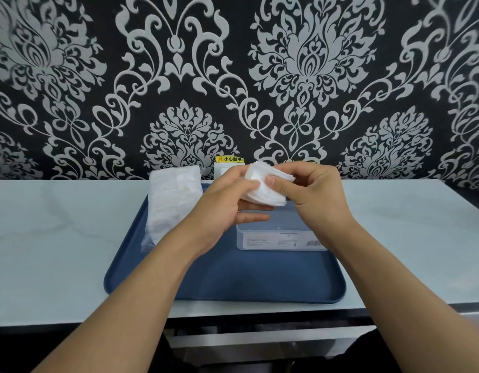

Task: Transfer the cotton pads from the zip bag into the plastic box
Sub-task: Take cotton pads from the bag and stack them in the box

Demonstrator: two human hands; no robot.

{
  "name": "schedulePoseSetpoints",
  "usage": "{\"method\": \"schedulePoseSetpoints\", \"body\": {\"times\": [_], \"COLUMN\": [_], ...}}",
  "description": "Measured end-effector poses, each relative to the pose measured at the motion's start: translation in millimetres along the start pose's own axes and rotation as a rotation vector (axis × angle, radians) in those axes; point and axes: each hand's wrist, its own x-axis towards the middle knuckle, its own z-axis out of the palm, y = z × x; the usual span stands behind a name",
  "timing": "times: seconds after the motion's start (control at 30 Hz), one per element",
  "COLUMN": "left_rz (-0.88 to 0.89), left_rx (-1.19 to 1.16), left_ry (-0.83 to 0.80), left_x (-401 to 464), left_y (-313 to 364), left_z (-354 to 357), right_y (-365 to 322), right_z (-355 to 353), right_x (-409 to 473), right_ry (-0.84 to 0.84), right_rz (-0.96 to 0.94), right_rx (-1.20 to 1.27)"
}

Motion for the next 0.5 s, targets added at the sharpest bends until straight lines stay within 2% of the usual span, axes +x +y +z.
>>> {"method": "schedulePoseSetpoints", "body": {"times": [0.3, 0.43, 0.5], "left_rz": [0.034, -0.026, -0.055], "left_rx": [0.119, -0.050, -0.128], "left_ry": [0.025, 0.031, 0.045], "left_x": [2.6, 6.8, 8.8], "left_y": [-5.1, -5.3, -5.4], "left_z": [3.6, 7.4, 10.0], "right_y": [0.7, -0.6, -2.2], "right_z": [-1.5, -2.5, -4.2], "right_x": [-0.1, -0.1, -0.2], "right_ry": [0.000, 0.081, 0.088], "right_rz": [-0.034, -0.101, -0.071], "right_rx": [-0.031, -0.032, 0.039]}}
